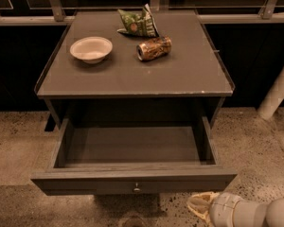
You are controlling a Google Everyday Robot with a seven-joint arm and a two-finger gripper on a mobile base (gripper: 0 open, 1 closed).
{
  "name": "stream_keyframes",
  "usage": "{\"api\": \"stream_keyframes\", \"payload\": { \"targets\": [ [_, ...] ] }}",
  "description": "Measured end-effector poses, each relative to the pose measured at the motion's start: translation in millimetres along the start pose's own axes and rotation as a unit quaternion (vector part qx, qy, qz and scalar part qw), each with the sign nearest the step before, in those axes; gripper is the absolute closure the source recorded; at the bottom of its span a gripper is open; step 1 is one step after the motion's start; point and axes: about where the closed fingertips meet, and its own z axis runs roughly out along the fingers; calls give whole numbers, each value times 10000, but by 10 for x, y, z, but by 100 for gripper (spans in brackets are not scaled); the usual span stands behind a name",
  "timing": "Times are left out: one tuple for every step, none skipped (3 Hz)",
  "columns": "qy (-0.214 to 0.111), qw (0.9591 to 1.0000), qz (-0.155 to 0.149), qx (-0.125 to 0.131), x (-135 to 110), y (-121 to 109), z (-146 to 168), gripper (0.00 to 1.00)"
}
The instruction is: Close top drawer
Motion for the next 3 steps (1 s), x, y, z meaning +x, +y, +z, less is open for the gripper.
{"api": "stream_keyframes", "payload": {
  "targets": [
    [-252, 9997, -54, 49, 19, -263, 516, 100],
    [-288, 9995, -117, 88, -15, -344, 609, 100],
    [-277, 9988, -275, 298, -142, -589, 733, 100]
  ]
}}
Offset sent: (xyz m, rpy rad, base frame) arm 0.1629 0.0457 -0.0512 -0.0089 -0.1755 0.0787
